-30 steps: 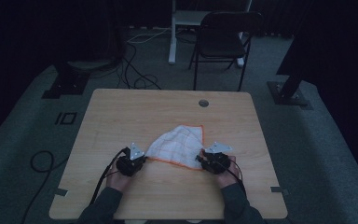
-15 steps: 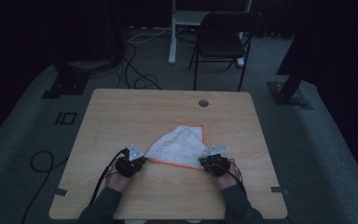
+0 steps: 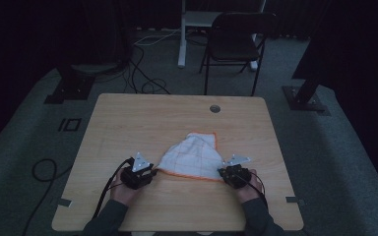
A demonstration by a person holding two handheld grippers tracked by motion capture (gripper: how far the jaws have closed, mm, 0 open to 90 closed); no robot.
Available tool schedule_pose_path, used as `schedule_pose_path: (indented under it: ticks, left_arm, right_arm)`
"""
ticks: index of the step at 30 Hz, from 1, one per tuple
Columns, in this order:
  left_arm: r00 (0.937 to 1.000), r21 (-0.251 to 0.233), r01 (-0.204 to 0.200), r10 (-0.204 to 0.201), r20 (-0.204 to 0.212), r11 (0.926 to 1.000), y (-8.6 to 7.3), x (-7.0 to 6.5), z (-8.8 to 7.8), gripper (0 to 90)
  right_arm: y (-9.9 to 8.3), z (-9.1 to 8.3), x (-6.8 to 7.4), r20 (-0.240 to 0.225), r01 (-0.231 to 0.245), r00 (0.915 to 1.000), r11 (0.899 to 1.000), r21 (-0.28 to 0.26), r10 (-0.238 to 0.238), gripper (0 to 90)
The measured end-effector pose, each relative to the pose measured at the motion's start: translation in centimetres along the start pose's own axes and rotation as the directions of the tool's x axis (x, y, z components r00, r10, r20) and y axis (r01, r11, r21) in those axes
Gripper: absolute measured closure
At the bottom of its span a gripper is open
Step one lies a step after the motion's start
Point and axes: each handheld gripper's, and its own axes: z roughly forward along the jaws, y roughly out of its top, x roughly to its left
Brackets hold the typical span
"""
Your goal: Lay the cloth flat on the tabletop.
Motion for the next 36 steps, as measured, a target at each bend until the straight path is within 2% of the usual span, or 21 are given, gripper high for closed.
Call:
schedule_pose_path:
  ticks: [4,5,6,7,12,16,17,20,23,30,36]
  left_arm:
    - [0.9998,-0.011,0.019,-0.019,0.009,0.9998,0.1,0.4,-0.3,63.0]
    - [0.9987,-0.025,0.041,-0.041,0.032,0.9988,0.1,0.6,-0.5,61.9]
    - [0.9987,-0.025,0.041,-0.041,0.032,0.9988,0.1,0.6,-0.5,61.4]
    - [0.9973,-0.039,0.058,-0.057,0.047,0.9975,0.2,0.8,-0.7,61.4]
    - [0.9926,-0.056,0.104,-0.100,0.068,0.9930,0.5,1.4,-0.3,59.1]
    - [0.9863,-0.062,0.146,-0.141,0.086,0.9873,1.0,1.8,0.8,59.1]
    - [0.9863,-0.062,0.146,-0.141,0.086,0.9873,1.0,1.8,0.8,59.1]
    - [0.9797,-0.069,0.179,-0.171,0.105,0.9815,1.8,2.1,2.2,59.0]
    - [0.9795,-0.061,0.180,-0.173,0.104,0.9818,2.5,2.1,3.2,58.3]
    - [0.9869,-0.035,0.142,-0.139,0.083,0.9893,4.7,1.7,5.5,54.7]
    - [0.9875,0.005,0.136,-0.136,0.080,0.9907,5.6,1.5,7.3,54.2]
  right_arm:
    - [0.0,-0.1,0.1,0.008,0.009,0.9999,1.000,0.006,-0.009,86.0]
    - [-0.1,-0.2,0.0,0.011,0.005,0.9999,1.000,0.006,-0.005,85.3]
    - [-0.1,-0.2,0.0,0.011,0.005,0.9999,1.000,0.006,-0.005,85.3]
    - [-0.1,-0.3,-0.1,0.008,0.000,1.0000,1.000,0.002,-0.001,84.6]
    - [0.1,-0.6,-0.5,0.002,-0.032,0.9995,0.997,-0.067,0.032,75.1]
    - [0.8,-0.4,-0.7,0.006,-0.041,0.9991,0.991,-0.129,0.042,72.4]
    - [1.0,-0.2,-0.8,0.010,-0.043,0.9989,0.989,-0.139,0.045,71.7]
    - [1.5,0.5,-1.3,0.006,-0.068,0.9976,0.984,-0.164,0.069,70.9]
    - [1.8,1.2,-1.7,0.006,-0.096,0.9951,0.979,-0.180,0.099,70.0]
    - [3.0,2.6,-2.7,0.020,-0.130,0.9903,0.969,-0.208,0.137,66.2]
    - [3.6,4.3,-3.3,0.010,-0.147,0.9885,0.975,-0.164,0.151,64.7]
